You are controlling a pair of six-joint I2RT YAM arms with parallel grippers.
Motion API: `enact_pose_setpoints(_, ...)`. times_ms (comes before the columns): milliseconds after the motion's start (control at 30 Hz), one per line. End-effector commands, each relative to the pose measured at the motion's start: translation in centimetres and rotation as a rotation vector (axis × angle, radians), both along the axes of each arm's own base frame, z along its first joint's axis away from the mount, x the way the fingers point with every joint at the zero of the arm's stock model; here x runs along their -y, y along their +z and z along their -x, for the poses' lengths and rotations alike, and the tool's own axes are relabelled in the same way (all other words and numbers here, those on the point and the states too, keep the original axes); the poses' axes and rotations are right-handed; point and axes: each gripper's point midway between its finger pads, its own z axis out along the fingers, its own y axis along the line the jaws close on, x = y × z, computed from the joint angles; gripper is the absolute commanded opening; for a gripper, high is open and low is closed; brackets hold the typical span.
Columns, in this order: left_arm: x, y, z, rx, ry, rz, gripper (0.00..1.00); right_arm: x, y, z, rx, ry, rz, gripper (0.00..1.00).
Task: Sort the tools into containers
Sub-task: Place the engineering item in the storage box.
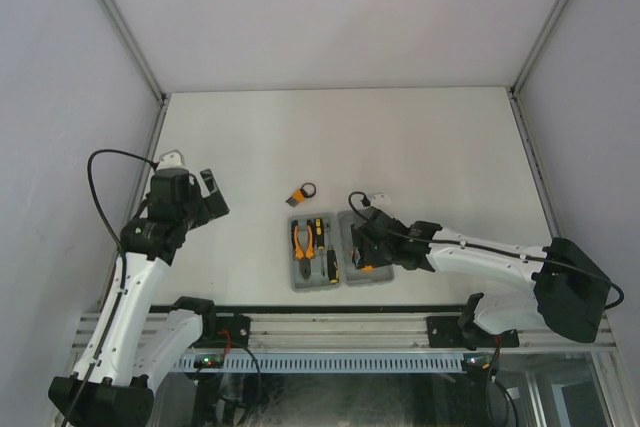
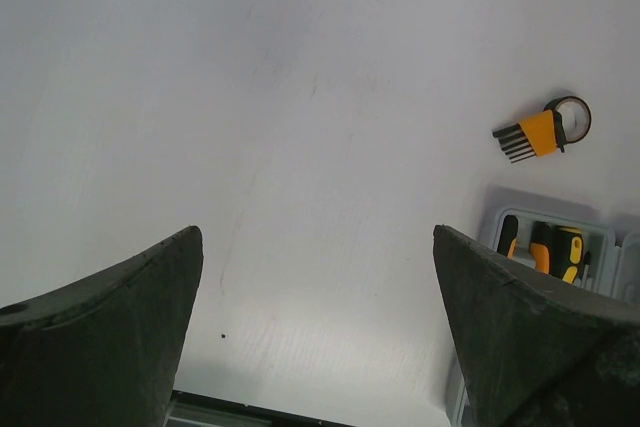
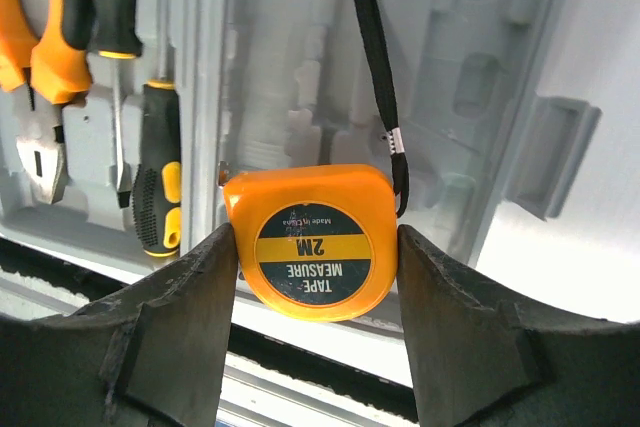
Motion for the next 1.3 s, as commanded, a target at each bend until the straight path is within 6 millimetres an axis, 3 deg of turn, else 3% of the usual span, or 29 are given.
enact_pose_setpoints(0, 0.0, 0.2, -0.4, 0.021, -0.013, -0.004, 1.00, 1.1, 0.3, -0.3, 0.000, -0.132, -0.001, 0.28)
enact_pose_setpoints(500, 0.1, 0.2, -0.4, 0.022, -0.016, -0.002, 1.00, 3.4, -1.4, 0.8, -0.011, -0.255, 0.118, 0.30)
enact_pose_setpoints(867, 0.2, 0.1, -0.4, 0.018, -0.020, 0.000, 1.00, 2.7, -2.3, 1.6, -0.049, -0.230, 0.128, 0.40)
enact_pose_setpoints(967, 0.1, 0.2, -0.4, 0.021, -0.017, -0.002, 1.00, 2.8, -2.4, 1.7, -0.056, -0.228, 0.134, 0.49)
enact_pose_setpoints(1267, 0.2, 0.0, -0.5, 0.016, -0.019, 0.000, 1.00, 3.4, -0.4, 1.3, -0.005, -0.226, 0.120, 0.58)
